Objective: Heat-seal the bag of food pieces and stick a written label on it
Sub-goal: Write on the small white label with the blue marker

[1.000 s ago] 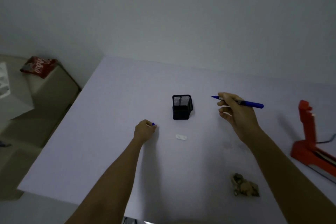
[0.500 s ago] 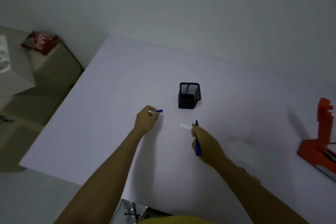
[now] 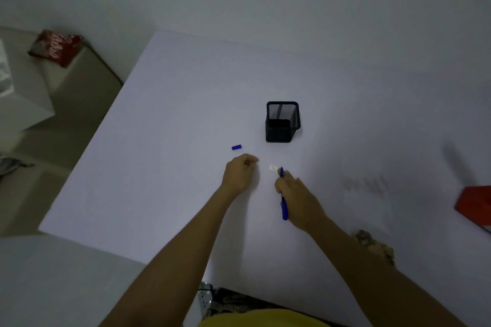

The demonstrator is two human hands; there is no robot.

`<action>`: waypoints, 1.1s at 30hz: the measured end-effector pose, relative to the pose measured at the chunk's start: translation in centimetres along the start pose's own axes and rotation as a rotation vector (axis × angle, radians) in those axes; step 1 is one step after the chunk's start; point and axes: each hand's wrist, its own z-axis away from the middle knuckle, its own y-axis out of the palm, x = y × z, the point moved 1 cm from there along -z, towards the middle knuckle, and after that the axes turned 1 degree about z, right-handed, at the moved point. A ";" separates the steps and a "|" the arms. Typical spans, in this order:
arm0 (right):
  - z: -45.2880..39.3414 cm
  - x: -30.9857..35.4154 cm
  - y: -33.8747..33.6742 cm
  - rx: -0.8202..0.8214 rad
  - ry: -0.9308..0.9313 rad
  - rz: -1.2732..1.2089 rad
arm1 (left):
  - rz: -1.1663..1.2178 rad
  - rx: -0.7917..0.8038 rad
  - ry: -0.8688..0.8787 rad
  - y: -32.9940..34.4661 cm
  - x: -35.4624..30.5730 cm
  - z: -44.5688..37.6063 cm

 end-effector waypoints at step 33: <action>-1.9 1.4 -3.4 -0.135 0.261 -0.313 | 0.268 0.050 -0.232 3.0 -5.7 -0.1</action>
